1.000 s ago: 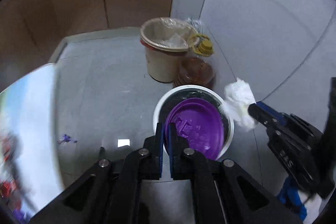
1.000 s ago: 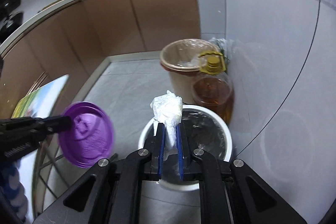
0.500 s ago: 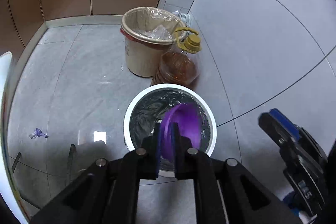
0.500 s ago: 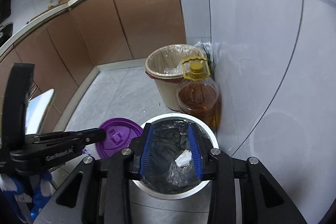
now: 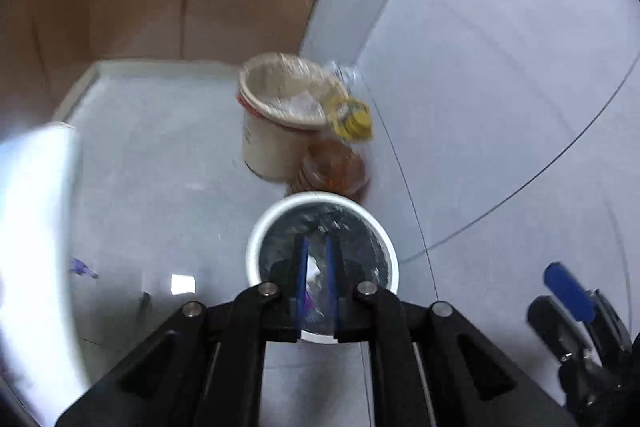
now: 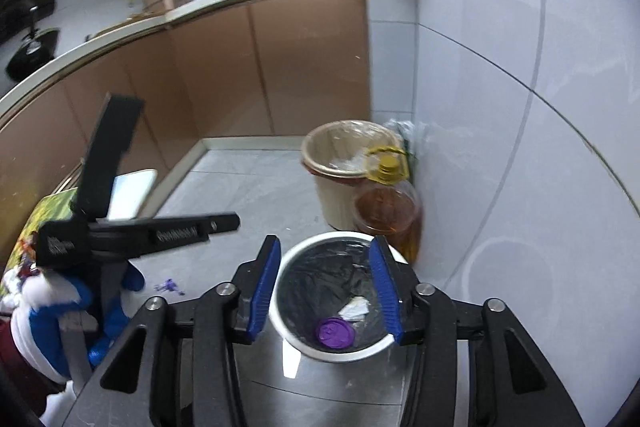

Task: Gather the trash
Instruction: 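Carry lid and tissue to the bin and open both grippers over it, then grasp the white tissue with the left gripper while the right gripper grasps the purple bag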

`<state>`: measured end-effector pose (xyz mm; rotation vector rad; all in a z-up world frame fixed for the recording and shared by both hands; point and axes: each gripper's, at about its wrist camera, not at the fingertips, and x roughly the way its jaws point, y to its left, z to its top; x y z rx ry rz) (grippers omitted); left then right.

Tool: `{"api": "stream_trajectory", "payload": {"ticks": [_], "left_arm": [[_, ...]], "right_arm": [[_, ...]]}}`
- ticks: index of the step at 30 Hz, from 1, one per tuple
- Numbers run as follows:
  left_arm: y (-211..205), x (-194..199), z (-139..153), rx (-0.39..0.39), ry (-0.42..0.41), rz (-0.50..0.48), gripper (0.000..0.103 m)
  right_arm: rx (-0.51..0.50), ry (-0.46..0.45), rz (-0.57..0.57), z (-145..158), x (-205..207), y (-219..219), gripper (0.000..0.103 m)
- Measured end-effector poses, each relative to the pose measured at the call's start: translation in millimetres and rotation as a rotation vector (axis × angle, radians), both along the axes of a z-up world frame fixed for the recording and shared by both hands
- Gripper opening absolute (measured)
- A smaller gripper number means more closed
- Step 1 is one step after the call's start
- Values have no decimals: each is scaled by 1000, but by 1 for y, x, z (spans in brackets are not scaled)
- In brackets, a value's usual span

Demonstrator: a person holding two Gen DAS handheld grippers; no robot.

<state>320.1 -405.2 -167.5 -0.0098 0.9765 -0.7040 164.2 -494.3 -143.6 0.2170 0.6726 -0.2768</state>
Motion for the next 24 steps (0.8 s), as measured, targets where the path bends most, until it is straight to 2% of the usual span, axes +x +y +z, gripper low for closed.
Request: {"api": "stream_trajectory", "payload": {"ticks": [4, 8, 14, 18, 19, 21, 23, 24], "left_arm": [[51, -25, 42, -62, -76, 57, 9], [107, -60, 76, -52, -164, 77, 9], [206, -97, 94, -22, -243, 143, 9], [270, -109, 90, 16, -262, 195, 10], [290, -110, 89, 20, -256, 217, 11], [318, -112, 87, 33, -258, 258, 29], [357, -113, 84, 54, -257, 317, 35], [370, -111, 81, 62, -247, 339, 35]], "right_arm": [[4, -54, 80, 27, -9, 38, 48], [16, -94, 141, 50, -14, 71, 49], [20, -134, 250, 78, -20, 136, 49], [53, -147, 331, 86, -19, 178, 49], [61, -145, 354, 86, -18, 189, 49], [69, -141, 389, 87, -16, 208, 50], [79, -131, 424, 84, -14, 226, 52], [85, -124, 438, 82, -13, 235, 52]]}}
